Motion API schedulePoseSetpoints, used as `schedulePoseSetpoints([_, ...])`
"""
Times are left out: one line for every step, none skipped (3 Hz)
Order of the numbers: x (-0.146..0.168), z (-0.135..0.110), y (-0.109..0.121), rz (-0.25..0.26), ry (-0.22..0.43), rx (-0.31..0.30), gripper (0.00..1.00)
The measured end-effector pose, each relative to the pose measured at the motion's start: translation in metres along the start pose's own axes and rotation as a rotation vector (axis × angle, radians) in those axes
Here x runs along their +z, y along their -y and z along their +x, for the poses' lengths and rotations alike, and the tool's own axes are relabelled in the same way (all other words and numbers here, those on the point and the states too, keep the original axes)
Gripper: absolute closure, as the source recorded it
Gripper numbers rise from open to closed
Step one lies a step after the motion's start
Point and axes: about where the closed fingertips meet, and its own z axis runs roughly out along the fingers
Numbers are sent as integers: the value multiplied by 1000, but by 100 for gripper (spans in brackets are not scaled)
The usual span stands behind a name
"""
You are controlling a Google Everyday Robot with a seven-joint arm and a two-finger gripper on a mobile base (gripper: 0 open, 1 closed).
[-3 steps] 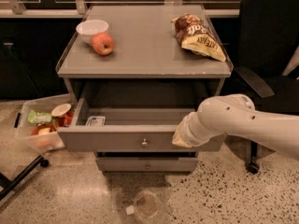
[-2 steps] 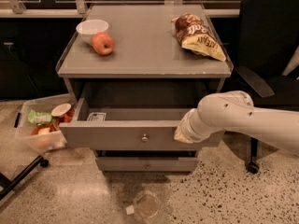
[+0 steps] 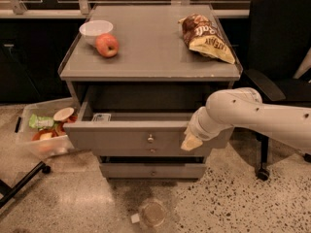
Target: Close top drawer
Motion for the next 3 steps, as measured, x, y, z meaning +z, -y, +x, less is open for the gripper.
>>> schedulePoseSetpoints([0,0,-2,-1,-1,0,0])
schedulePoseSetpoints([26,-13,21,-58,6,1,0])
schedulePoseSetpoints([26,-13,21,-58,6,1,0])
